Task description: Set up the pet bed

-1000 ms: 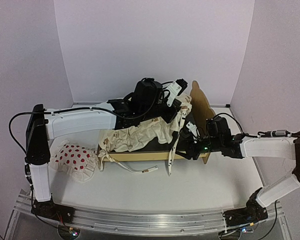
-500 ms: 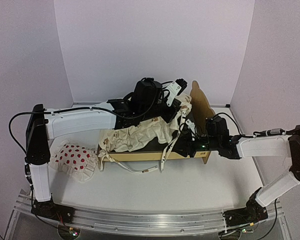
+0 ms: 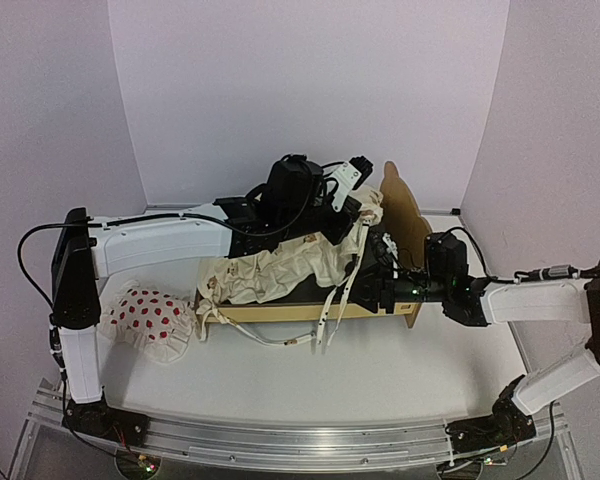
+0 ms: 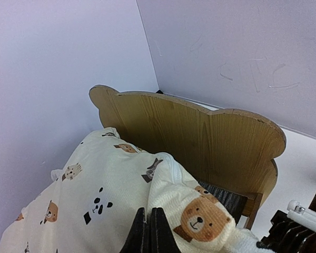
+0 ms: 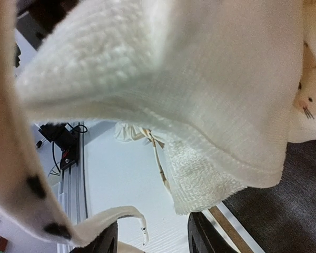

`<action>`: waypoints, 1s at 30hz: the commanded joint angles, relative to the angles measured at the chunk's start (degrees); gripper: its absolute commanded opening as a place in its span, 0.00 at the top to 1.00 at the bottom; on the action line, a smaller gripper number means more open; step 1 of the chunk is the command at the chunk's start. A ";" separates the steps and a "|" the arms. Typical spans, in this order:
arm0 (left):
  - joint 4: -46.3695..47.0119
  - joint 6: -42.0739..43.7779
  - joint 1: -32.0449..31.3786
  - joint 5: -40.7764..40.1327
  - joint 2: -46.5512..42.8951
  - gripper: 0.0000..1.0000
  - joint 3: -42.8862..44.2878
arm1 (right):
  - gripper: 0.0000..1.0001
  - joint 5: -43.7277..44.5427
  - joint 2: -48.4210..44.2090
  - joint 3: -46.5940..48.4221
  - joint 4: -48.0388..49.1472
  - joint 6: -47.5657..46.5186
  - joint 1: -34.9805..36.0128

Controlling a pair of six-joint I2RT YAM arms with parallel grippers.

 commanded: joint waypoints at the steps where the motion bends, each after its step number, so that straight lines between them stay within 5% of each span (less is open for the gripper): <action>1: 2.27 -0.88 0.46 -0.10 -3.85 1.00 0.83 | 0.56 -3.15 -1.37 -0.42 7.43 4.66 0.21; 11: 1.75 -1.19 0.47 0.33 -3.62 1.00 1.27 | 0.66 -3.13 1.21 0.84 12.63 9.20 0.17; 30: -0.73 -1.91 0.99 -1.70 -1.04 1.00 4.85 | 0.46 -8.09 -4.11 -3.90 14.82 13.07 0.20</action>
